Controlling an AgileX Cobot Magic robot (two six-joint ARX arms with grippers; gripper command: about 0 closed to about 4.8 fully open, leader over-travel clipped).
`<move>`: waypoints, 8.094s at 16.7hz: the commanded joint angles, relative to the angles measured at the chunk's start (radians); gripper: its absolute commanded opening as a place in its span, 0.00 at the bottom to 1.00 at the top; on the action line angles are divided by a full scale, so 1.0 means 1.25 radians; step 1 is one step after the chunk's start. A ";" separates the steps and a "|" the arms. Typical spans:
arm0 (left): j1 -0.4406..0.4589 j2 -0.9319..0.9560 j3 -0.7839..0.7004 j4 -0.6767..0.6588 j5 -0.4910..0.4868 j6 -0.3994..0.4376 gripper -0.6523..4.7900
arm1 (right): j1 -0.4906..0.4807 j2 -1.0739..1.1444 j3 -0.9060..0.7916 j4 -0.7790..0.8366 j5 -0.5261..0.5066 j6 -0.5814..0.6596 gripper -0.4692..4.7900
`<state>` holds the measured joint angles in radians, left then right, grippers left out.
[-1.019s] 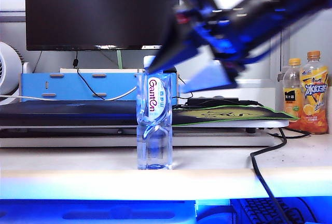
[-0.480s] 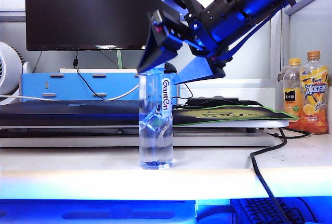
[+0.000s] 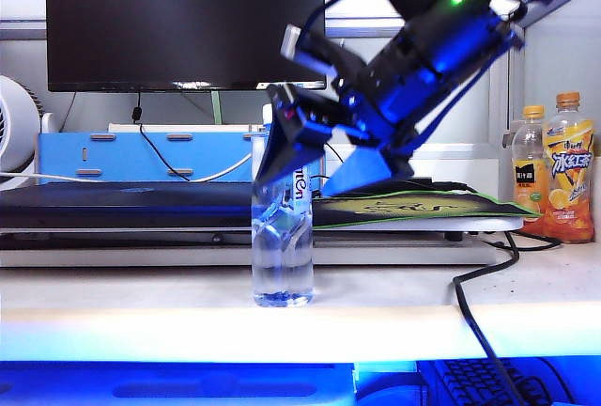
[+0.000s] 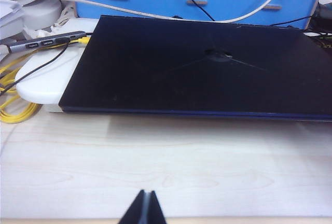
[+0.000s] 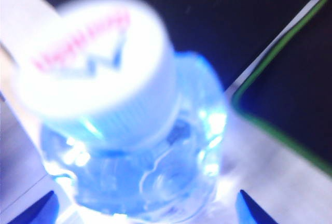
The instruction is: Pick up the mineral water bottle and place it on the laptop.
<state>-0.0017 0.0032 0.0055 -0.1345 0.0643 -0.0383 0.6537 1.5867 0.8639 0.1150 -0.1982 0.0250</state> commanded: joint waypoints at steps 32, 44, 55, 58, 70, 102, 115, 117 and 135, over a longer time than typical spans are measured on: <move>0.000 -0.002 0.001 0.006 0.003 0.001 0.12 | 0.007 0.093 0.173 -0.042 -0.041 -0.044 0.09; 0.000 -0.002 0.001 0.006 0.003 0.001 0.12 | 0.002 0.188 0.611 -0.141 -0.005 -0.068 0.09; 0.000 -0.002 0.001 0.006 0.002 0.001 0.12 | 0.001 0.345 0.748 -0.161 -0.004 -0.068 0.09; 0.000 -0.002 0.001 0.006 0.003 0.001 0.12 | 0.002 0.377 0.791 -0.164 -0.015 -0.068 0.09; 0.000 -0.002 0.001 0.007 0.003 0.001 0.12 | 0.007 0.419 0.831 -0.244 -0.062 -0.087 0.09; 0.000 -0.002 0.001 0.006 0.003 0.001 0.12 | -0.021 0.068 0.832 -0.283 0.021 -0.093 0.88; 0.000 -0.002 0.001 0.006 0.002 0.001 0.12 | -0.021 -0.519 0.831 -0.668 0.038 -0.111 0.88; 0.000 -0.002 0.001 0.006 0.003 0.001 0.12 | -0.027 -0.591 0.831 -0.745 0.049 -0.111 0.88; 0.000 -0.002 0.001 0.006 0.002 0.001 0.12 | -0.057 -0.873 0.003 -0.356 0.200 -0.143 0.94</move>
<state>-0.0017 0.0029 0.0055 -0.1345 0.0643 -0.0387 0.5991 0.5167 0.9134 -0.4099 0.0185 -0.1864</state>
